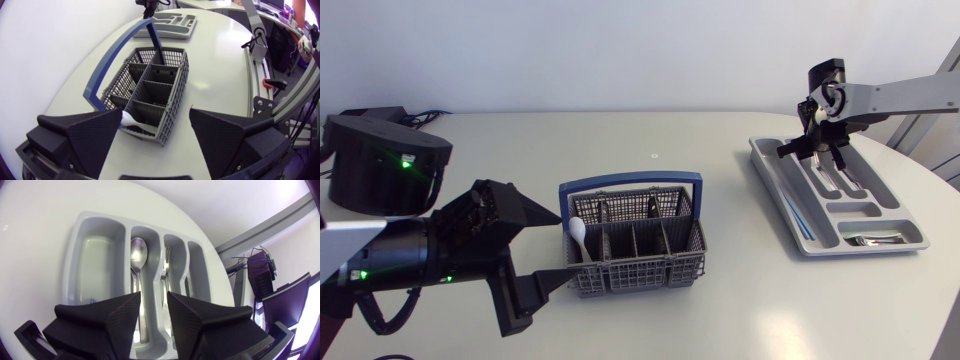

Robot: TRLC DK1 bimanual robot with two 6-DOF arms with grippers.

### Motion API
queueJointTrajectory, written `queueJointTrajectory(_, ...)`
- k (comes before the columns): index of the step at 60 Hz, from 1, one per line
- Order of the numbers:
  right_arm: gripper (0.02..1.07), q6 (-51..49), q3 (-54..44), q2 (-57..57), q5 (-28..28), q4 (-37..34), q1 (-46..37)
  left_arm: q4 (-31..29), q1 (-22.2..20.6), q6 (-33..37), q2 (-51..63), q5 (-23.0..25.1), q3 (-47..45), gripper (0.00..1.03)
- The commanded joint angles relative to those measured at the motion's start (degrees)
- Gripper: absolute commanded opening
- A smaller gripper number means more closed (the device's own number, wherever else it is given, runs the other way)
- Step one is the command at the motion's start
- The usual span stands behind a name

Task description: Sort the cutlery from the basket into the organizer compartments.

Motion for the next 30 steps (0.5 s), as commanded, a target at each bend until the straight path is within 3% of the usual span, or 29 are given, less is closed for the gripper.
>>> queueJointTrajectory(1,0.50,-0.4,-7.0,-8.3,-0.6,2.0,2.8,-0.5,1.4,-0.5,-1.0,-0.5,1.6,0.92)
queueJointTrajectory(9,0.55,-2.6,-19.6,-21.9,-5.2,5.4,7.9,-0.5,3.4,0.0,-2.3,-0.5,0.3,0.92)
queueJointTrajectory(18,0.58,-3.5,-29.0,-34.1,-11.6,4.4,14.3,0.1,5.3,1.2,-3.3,-0.5,-1.4,0.92)
queueJointTrajectory(30,0.58,-2.4,-37.4,-46.8,-13.9,2.6,23.6,1.8,6.0,1.9,-3.8,-0.5,-4.3,0.92)
